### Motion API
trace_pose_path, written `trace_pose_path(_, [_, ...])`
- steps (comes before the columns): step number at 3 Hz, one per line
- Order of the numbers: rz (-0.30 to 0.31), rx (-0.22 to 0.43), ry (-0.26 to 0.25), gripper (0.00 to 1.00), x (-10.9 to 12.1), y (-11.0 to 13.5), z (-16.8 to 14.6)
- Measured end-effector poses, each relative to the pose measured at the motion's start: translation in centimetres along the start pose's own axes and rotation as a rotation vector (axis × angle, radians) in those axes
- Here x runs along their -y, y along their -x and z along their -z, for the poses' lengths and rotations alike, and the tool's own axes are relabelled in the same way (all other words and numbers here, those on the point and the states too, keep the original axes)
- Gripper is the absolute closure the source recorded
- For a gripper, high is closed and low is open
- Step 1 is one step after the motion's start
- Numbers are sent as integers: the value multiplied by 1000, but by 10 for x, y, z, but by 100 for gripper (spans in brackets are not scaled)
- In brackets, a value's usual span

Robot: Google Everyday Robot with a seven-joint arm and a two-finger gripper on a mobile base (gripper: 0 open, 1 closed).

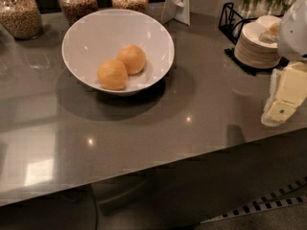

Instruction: Pick orange from white bowl

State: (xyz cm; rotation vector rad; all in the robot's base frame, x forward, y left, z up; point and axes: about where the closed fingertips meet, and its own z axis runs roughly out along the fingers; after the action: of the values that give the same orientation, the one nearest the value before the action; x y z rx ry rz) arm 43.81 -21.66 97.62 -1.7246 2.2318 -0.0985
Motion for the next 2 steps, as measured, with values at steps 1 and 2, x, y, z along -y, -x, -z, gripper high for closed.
trace_pose_path(1, [0, 0, 0, 0, 0, 0, 0])
trace_pose_path(2, [19, 45, -33, 0, 7, 8, -1])
